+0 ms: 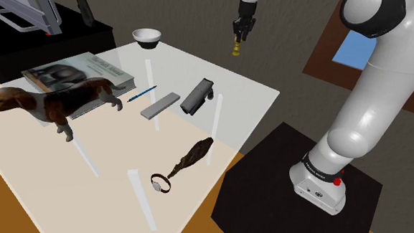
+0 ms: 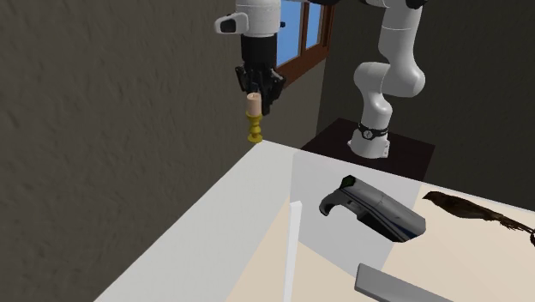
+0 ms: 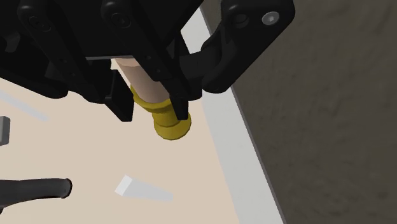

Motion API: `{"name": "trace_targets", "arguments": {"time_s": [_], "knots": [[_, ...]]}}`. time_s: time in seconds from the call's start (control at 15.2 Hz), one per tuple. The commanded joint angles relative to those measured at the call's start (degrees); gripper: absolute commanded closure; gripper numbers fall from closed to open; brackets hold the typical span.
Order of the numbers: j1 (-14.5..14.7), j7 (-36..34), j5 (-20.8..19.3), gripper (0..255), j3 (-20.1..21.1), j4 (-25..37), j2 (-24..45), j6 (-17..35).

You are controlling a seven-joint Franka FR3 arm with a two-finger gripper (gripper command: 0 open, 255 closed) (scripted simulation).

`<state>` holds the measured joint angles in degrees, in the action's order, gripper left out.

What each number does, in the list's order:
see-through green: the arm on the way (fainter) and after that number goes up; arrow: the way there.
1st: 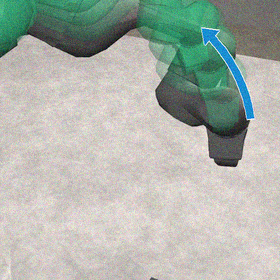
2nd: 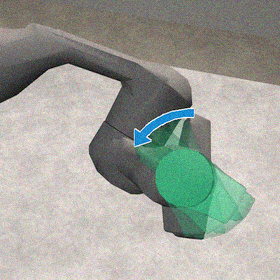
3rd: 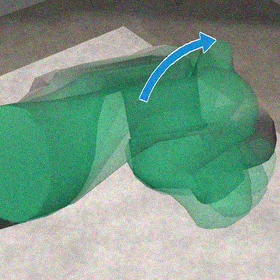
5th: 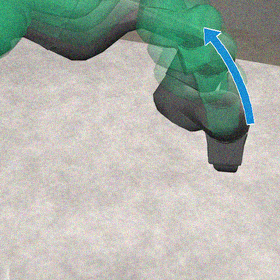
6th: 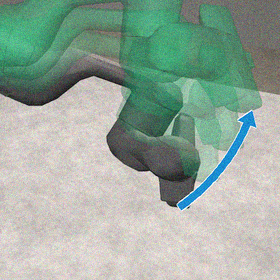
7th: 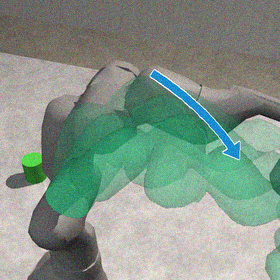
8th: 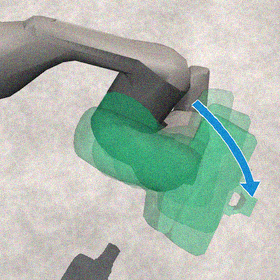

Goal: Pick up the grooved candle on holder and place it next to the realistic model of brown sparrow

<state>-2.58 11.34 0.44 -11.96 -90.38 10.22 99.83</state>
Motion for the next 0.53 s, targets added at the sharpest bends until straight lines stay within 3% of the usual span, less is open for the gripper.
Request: {"name": "trace_targets", "arguments": {"time_s": [0.0,0.13,0.46], "knots": [[-0.04,0.05,0.01,255,-0.02,1.59,0.07,-1.55],[-0.06,0.07,0.02,255,-0.03,2.48,0.13,-2.38],[3.92,-6.56,-1.1,255,2.59,-3.18,-4.34,-1.24]]}}
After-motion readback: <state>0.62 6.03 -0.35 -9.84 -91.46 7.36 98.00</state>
